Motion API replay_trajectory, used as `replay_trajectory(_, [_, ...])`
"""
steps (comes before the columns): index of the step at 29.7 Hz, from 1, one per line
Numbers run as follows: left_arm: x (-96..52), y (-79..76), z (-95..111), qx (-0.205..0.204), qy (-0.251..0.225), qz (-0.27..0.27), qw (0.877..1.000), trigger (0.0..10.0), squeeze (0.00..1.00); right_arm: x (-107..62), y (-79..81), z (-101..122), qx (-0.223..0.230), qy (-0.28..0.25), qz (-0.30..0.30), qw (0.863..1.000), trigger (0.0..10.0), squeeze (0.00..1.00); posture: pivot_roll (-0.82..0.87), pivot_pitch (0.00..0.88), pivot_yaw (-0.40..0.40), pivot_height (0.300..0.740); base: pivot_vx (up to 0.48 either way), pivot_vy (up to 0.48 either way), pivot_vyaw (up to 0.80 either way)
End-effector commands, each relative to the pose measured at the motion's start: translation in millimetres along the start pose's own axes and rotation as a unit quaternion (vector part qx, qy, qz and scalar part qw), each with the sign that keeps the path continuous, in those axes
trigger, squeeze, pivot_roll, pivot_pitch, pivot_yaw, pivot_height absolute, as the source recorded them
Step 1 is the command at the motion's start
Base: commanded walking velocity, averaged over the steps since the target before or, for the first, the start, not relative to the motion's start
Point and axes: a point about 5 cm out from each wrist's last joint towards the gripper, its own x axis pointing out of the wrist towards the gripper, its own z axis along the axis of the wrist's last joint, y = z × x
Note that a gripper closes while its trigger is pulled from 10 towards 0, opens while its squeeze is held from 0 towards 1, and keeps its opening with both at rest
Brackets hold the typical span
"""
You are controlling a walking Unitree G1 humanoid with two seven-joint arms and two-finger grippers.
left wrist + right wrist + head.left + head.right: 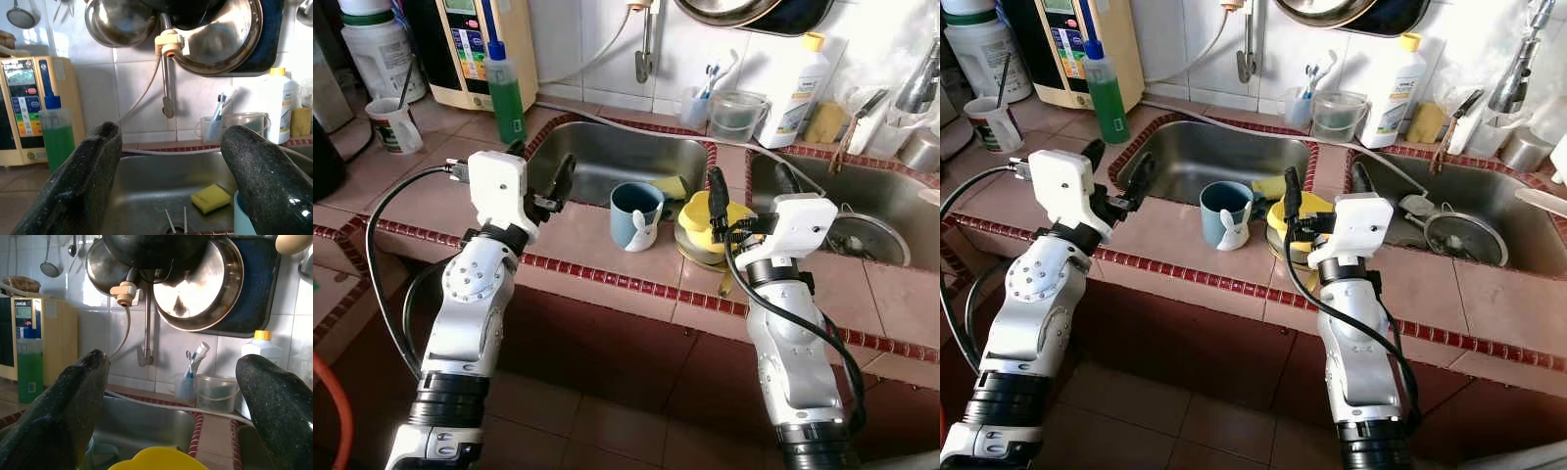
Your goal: Kitchen organization
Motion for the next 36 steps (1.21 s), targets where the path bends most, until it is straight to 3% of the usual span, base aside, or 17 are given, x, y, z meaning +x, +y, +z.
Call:
replay_trajectory(1, [-0.7,-2.5,3,0.003,-0.009,-0.012,1.0,10.0,0.0,2.5,-3.1,2,-0.002,-0.002,-0.006,1.0,10.0,0.0,-0.17,0.0,-0.017,0.732,0.0,0.0,0.0])
replay_trajectory(7, [-1.2,-3.5,3,0.002,-0.01,-0.017,1.0,10.0,0.0,1.9,-3.3,2,-0.002,-0.001,-0.006,1.0,10.0,0.0,-0.17,0.0,-0.018,0.732,0.0,-0.1,0.0])
replay_trajectory(22, [-2.7,-4.8,2,-0.005,-0.008,-0.019,1.0,10.0,0.0,0.5,-3.0,2,-0.001,0.001,-0.004,1.0,10.0,0.0,-0.17,0.0,-0.022,0.732,0.0,-0.48,0.0])
replay_trajectory(24, [-2.1,-5.9,2,-0.018,-0.007,-0.016,1.0,10.0,0.0,0.3,-2.9,2,-0.001,0.001,-0.004,1.0,10.0,0.0,-0.17,0.0,-0.021,0.732,0.0,0.0,0.0])
replay_trajectory(36, [-2.8,-12.7,2,-0.003,-0.001,-0.046,0.999,10.0,0.0,-3.2,-3.6,-2,-0.002,0.013,-0.007,1.0,10.0,0.0,-0.18,0.0,-0.015,0.732,0.0,0.0,0.0])
